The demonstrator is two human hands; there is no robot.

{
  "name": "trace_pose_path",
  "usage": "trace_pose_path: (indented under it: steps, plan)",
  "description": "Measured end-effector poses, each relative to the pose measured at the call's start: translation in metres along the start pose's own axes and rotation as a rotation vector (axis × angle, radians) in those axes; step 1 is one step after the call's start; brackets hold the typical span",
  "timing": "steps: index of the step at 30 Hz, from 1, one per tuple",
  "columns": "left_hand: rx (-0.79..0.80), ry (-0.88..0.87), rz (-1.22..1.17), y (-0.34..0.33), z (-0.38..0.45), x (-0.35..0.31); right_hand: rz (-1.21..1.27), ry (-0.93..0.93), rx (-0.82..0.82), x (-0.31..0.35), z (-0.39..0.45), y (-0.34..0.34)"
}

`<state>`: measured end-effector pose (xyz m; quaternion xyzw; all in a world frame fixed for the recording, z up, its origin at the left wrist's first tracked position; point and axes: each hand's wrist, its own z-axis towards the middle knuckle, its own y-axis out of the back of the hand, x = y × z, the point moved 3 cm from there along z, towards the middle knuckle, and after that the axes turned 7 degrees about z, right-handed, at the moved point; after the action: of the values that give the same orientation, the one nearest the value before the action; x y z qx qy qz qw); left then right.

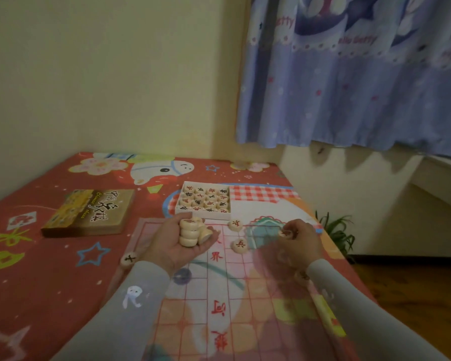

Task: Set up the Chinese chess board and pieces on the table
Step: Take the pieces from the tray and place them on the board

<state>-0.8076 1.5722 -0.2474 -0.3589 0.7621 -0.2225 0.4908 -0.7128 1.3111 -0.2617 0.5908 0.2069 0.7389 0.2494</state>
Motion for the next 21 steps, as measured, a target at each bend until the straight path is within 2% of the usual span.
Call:
trace_pose_path:
  steps: [4,12,15,18,21]
  plan:
    - [0.002,0.011,0.004,-0.009,0.011,0.005,-0.063,-0.062,0.005,-0.013,0.020,0.003]
    - [-0.029,0.041,0.025,-0.015,0.039,0.006,-0.126,-0.065,0.024,-0.021,0.061,-0.013]
    - [-0.032,0.053,0.035,-0.017,0.041,0.007,-0.150,-0.081,0.080,-0.026,0.065,-0.020]
    - [-0.038,0.066,0.034,-0.018,0.040,0.009,-0.177,-0.044,0.072,-0.026,0.065,-0.020]
    - [-0.025,0.073,0.054,-0.022,0.035,0.014,-0.067,0.049,0.031,-0.005,0.054,-0.017]
